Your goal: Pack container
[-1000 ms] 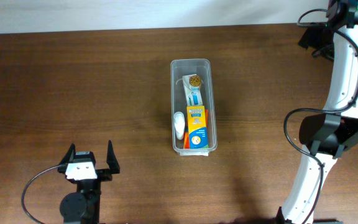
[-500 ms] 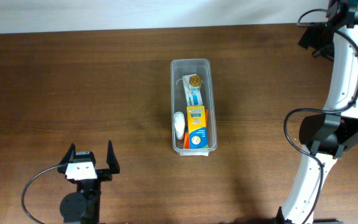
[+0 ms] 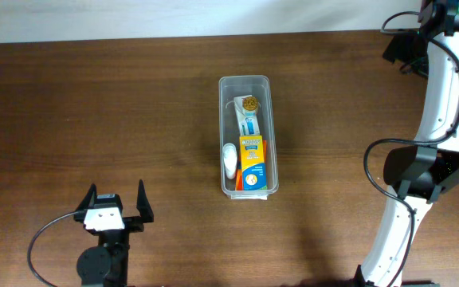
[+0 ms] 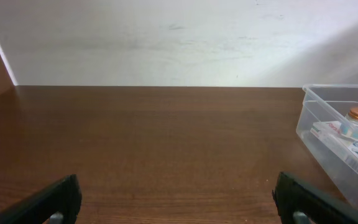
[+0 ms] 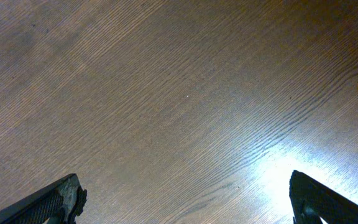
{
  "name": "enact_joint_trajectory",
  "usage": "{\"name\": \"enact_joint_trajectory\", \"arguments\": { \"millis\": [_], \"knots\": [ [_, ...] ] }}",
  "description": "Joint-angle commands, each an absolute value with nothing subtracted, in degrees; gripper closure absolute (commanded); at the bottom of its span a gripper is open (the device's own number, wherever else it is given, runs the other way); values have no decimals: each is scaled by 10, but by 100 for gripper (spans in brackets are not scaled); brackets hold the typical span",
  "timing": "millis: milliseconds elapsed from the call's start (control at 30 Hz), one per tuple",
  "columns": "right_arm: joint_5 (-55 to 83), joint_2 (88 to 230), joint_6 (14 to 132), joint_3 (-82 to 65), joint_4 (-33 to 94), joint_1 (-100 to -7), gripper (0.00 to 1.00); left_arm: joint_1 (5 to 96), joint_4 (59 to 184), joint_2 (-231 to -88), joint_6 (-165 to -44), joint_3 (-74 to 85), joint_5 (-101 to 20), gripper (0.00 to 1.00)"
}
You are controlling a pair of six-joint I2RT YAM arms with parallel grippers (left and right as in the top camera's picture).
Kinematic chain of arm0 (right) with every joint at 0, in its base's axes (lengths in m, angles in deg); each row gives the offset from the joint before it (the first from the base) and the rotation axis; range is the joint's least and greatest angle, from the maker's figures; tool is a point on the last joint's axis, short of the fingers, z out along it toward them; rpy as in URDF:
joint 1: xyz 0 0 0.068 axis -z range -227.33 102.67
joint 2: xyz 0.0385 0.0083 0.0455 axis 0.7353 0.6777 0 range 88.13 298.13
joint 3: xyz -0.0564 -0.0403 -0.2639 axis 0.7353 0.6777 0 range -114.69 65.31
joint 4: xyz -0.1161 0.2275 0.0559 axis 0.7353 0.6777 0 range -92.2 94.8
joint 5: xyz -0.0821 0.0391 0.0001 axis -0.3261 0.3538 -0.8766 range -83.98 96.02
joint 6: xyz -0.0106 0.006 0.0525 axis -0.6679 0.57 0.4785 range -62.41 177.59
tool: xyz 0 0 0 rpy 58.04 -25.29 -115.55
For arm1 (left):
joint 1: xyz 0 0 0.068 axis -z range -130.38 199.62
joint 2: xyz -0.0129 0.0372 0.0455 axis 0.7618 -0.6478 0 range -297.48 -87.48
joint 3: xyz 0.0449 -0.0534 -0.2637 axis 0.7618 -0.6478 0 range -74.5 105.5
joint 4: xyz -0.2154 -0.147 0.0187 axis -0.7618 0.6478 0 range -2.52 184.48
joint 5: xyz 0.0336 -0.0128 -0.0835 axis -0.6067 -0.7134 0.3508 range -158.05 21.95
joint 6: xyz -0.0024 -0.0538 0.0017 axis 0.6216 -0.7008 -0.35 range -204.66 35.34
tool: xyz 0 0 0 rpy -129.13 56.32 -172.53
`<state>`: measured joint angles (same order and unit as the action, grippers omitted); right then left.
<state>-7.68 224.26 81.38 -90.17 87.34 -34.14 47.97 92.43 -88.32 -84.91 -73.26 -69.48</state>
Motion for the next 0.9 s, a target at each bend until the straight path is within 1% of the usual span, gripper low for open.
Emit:
{"name": "enact_joint_trajectory", "arguments": {
  "millis": [0,300,433,633,733,867],
  "knots": [
    [-84,2247,817,-912,873,-342,2,477,923,-878,-853,-740,-687,1],
    [-84,2250,817,-912,873,-341,2,477,923,-878,-853,-740,-687,1],
    [-84,2227,817,-912,877,-347,2,477,923,-878,-853,-740,-687,1],
    [-122,2137,801,-906,893,-354,1,477,923,-878,-853,-740,-687,1],
    [-139,2048,801,-849,880,-348,2,477,923,-878,-853,-740,-687,1],
    [-155,1924,801,-721,813,-347,2,477,923,-878,-853,-740,-687,1]
  ]
}}
